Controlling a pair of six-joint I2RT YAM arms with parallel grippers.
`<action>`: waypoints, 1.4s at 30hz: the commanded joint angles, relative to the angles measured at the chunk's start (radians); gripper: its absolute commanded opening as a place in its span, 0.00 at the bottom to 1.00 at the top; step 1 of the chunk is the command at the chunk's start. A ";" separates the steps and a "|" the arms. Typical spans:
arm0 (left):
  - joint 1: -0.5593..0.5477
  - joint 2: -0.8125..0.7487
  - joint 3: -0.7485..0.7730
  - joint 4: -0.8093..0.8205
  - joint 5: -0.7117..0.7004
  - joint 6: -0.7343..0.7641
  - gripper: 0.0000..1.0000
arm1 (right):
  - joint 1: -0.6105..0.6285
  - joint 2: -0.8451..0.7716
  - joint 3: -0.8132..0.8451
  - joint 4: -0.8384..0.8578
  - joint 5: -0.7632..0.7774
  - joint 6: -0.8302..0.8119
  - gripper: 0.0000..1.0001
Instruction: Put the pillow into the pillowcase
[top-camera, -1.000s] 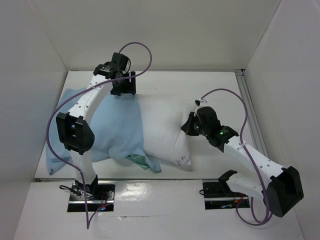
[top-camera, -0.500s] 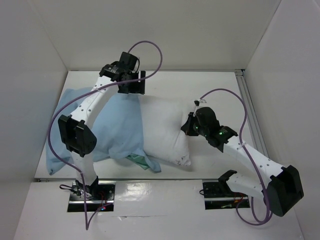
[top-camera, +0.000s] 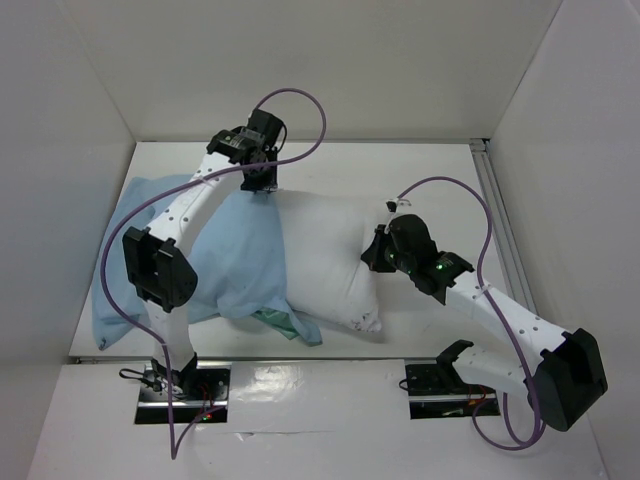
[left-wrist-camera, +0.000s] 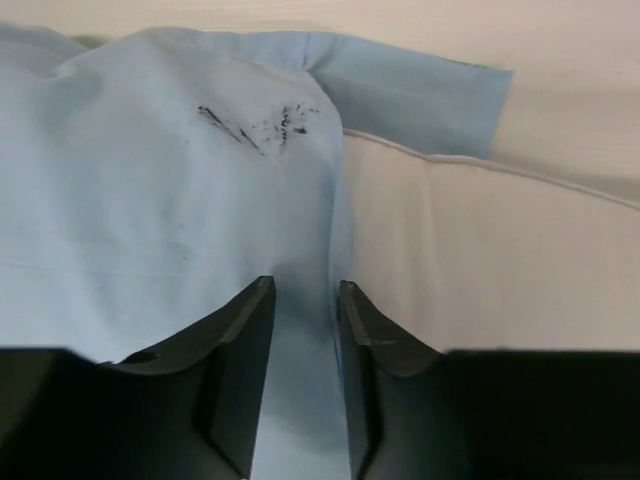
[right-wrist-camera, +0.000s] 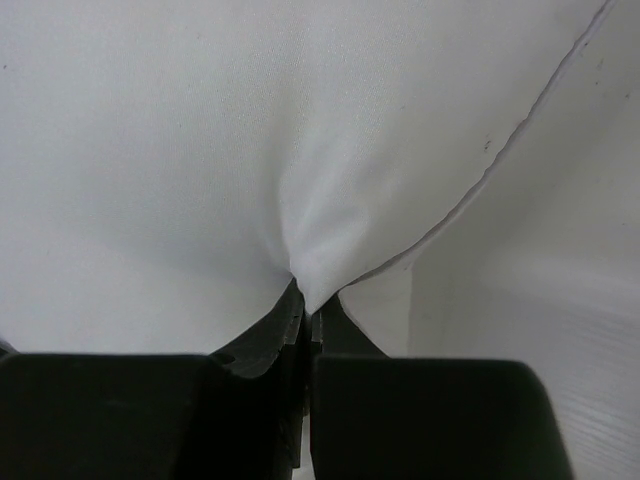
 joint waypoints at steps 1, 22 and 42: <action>-0.002 0.007 0.010 -0.034 -0.085 -0.013 0.43 | 0.010 0.005 0.030 -0.040 0.039 -0.023 0.00; -0.039 -0.155 -0.034 0.211 0.580 -0.036 0.00 | 0.029 0.049 0.312 -0.041 0.010 -0.049 0.00; -0.117 -0.232 -0.033 0.080 -0.133 -0.050 1.00 | 0.038 -0.081 0.159 -0.099 0.000 -0.025 0.00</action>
